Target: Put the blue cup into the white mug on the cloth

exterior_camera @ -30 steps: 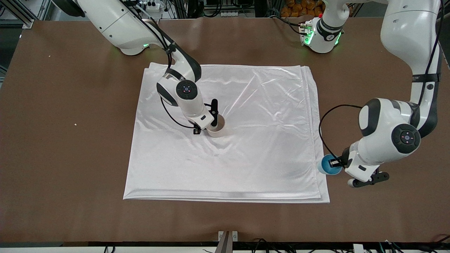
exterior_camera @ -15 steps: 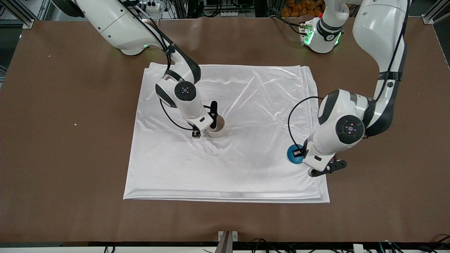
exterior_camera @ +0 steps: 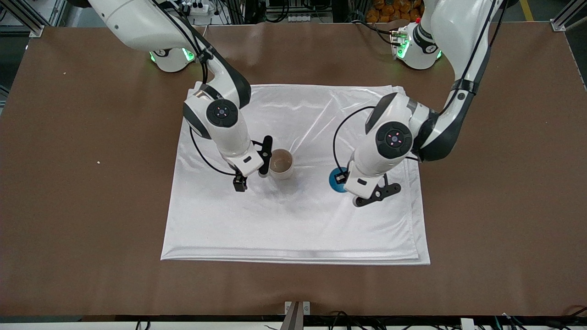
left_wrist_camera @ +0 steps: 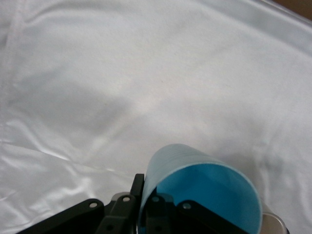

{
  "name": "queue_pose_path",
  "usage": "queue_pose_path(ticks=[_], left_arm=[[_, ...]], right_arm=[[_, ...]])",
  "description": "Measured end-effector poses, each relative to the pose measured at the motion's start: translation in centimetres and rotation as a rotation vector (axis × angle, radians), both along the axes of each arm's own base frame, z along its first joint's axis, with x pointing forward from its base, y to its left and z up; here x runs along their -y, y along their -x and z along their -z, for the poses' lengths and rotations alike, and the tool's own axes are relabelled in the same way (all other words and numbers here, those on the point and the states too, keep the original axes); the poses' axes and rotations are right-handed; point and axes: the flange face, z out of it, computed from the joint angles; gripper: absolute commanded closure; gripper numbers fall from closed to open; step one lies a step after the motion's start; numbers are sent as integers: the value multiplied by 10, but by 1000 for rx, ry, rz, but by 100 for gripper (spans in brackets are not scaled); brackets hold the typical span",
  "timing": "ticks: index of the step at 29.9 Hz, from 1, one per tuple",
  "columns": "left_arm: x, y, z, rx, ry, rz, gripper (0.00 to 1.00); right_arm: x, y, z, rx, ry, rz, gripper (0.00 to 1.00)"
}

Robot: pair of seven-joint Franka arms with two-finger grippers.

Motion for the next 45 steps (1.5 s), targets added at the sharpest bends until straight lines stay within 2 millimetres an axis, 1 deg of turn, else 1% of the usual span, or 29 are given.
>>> queue_pose_path(ticks=[3,7,11,15,19,26,30,34,38,42,45], left_arm=[[18,11,-1,-4,3,2,100],[44,28,0,-10,-1,3,100],[71,48,5,-16,-5,5,100],[93,64,11,-17,-4,6,100],[110,77,16,-17,-3,5,100],[141,99,25,-5,15,31,100],[160,113,32,8,29,36,100],[174,124,42,17,40,37,100],[180,127,56,21,46,39,100],[177,124,70,25,29,40,100],[175,121,76,30,16,44,100]], right_arm=[[10,0,-31,0,8,39,0],[34,0,-76,-2,24,96,0],[53,6,-120,12,44,135,0],[67,13,-154,25,54,165,0],[85,18,-180,19,46,212,0],[132,15,-217,45,51,300,0],[163,11,-231,58,55,346,0],[188,11,-242,46,56,392,0],[209,14,-252,20,38,444,0],[228,15,-258,7,33,483,0],[236,14,-258,2,28,501,0]])
